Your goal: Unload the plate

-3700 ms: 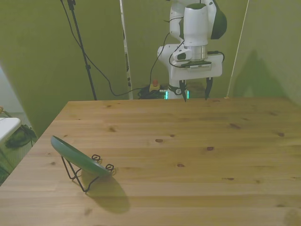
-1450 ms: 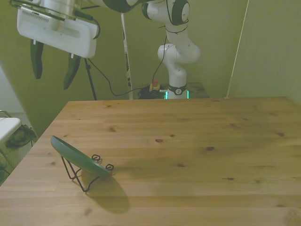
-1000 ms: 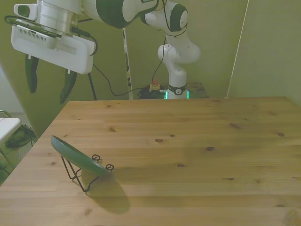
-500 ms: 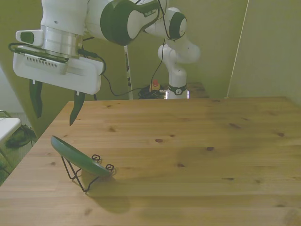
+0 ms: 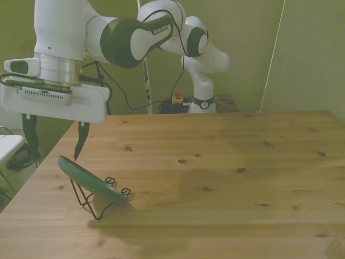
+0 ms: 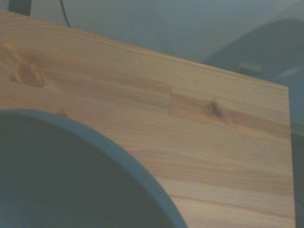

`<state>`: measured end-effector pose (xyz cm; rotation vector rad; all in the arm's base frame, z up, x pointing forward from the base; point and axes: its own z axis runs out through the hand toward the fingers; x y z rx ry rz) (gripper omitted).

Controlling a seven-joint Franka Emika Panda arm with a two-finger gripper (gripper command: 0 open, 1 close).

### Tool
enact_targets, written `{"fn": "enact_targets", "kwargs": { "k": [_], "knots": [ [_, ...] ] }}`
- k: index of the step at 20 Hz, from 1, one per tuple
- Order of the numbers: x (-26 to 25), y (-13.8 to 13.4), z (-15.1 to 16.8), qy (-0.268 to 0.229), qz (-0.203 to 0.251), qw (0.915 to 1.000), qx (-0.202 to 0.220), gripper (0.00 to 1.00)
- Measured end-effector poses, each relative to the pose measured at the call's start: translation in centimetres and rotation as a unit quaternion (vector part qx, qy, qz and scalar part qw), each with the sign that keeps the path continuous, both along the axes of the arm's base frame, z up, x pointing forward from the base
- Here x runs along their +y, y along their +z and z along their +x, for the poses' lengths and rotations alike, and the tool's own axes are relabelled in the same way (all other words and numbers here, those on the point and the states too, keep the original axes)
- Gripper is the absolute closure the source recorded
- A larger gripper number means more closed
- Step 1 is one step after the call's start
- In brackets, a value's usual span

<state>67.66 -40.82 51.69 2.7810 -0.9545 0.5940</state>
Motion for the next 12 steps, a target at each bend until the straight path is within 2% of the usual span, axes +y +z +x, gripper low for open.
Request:
{"fn": "enact_targets", "kwargs": {
  "k": [2,3,12],
  "knots": [
    [-0.1,-0.4,0.3,0.01,-0.001,0.9999,0.0,0.0],
    [-0.1,-0.5,0.4,0.014,-0.002,0.9999,0.001,1.0],
    [-0.9,-1.8,0.7,0.03,-0.011,0.9995,0.007,1.0]
  ]
}}
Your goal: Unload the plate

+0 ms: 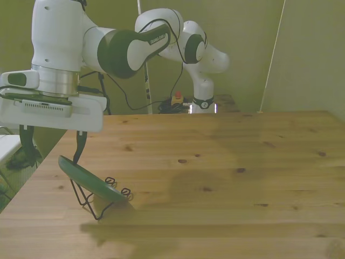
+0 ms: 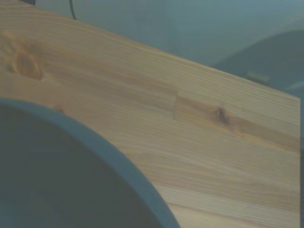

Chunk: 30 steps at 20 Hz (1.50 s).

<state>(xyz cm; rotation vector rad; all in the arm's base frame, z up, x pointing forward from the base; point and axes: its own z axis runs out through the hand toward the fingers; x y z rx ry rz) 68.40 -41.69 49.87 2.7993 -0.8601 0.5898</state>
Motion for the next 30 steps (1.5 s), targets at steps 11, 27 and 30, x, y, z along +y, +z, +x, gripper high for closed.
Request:
{"fn": "enact_targets", "kwargs": {
  "k": [11,27,30],
  "knots": [
    [0.0,-0.4,0.3,0.009,-0.001,1.0,-0.001,1.0],
    [0.5,0.3,0.5,0.014,-0.002,0.9999,-0.009,1.0],
    [1.2,1.7,0.7,0.021,-0.001,0.9996,-0.02,1.0]
  ]
}}
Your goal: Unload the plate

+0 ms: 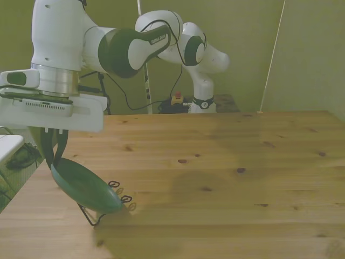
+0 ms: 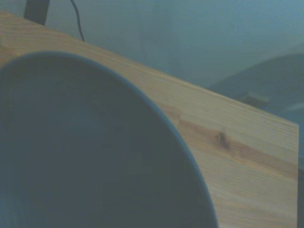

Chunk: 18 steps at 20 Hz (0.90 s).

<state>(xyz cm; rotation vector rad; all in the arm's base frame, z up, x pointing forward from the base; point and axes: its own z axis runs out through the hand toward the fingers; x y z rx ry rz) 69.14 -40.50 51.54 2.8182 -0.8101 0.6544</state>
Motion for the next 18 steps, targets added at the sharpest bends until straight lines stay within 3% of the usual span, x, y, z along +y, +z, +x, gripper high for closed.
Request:
{"fn": "enact_targets", "kwargs": {
  "k": [5,10,14,16,18],
  "knots": [
    [3.2,4.3,-0.4,0.007,0.046,0.9989,-0.007,1.0],
    [8.3,7.4,-1.3,-0.076,0.121,0.9893,0.029,1.0],
    [13.8,5.2,0.6,-0.153,0.168,0.972,0.06,1.0],
    [16.7,2.8,1.9,-0.188,0.188,0.9607,0.08,1.0],
    [19.1,-0.3,3.2,-0.202,0.196,0.9553,0.09,1.0]
  ]
}}
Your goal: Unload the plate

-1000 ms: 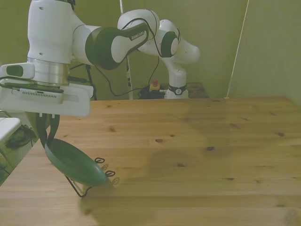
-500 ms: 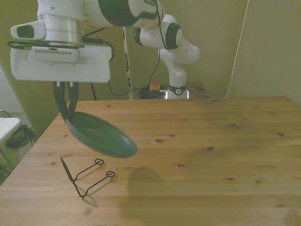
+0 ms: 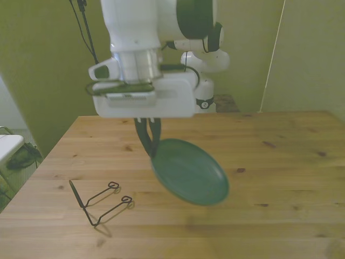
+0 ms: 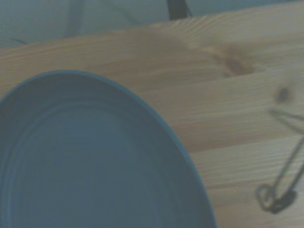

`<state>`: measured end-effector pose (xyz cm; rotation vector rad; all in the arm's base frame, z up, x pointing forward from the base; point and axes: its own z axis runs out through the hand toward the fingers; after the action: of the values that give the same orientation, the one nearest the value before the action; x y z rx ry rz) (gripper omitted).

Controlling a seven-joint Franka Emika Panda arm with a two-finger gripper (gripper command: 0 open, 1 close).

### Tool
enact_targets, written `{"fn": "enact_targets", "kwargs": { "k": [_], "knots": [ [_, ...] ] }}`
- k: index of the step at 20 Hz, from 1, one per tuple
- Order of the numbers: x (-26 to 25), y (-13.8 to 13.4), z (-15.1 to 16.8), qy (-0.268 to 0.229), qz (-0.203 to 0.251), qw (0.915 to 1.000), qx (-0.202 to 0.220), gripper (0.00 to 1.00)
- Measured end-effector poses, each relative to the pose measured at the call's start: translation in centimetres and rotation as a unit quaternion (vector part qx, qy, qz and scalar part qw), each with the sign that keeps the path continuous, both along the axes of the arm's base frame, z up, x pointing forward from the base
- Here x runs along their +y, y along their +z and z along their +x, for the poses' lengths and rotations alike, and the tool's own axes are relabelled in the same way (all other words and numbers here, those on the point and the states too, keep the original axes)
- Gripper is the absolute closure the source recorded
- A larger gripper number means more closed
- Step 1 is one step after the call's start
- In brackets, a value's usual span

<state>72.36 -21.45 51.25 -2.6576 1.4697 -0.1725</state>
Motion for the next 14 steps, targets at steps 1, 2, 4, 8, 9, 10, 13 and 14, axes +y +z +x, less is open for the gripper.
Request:
{"fn": "enact_targets", "kwargs": {
  "k": [1,2,4,8,9,10,13,14],
  "knots": [
    [0.7,-1.6,0.5,0.0,0.002,1.0,0.001,1.0],
    [1.3,-3.1,0.9,0.002,0.003,1.0,0.001,1.0],
    [1.8,-6.0,1.1,0.004,0.006,1.0,0.005,1.0],
    [1.9,-9.6,-0.2,0.001,0.008,0.9999,0.012,1.0],
    [1.9,-10.2,-0.7,-0.001,0.007,0.9999,0.013,1.0],
    [1.7,-10.6,-1.2,-0.004,0.006,0.9999,0.015,1.0],
    [0.6,-11.2,-2.5,-0.012,-0.003,0.9997,0.023,1.0],
    [0.3,-11.3,-2.6,-0.014,-0.005,0.9996,0.024,1.0]
  ]
}}
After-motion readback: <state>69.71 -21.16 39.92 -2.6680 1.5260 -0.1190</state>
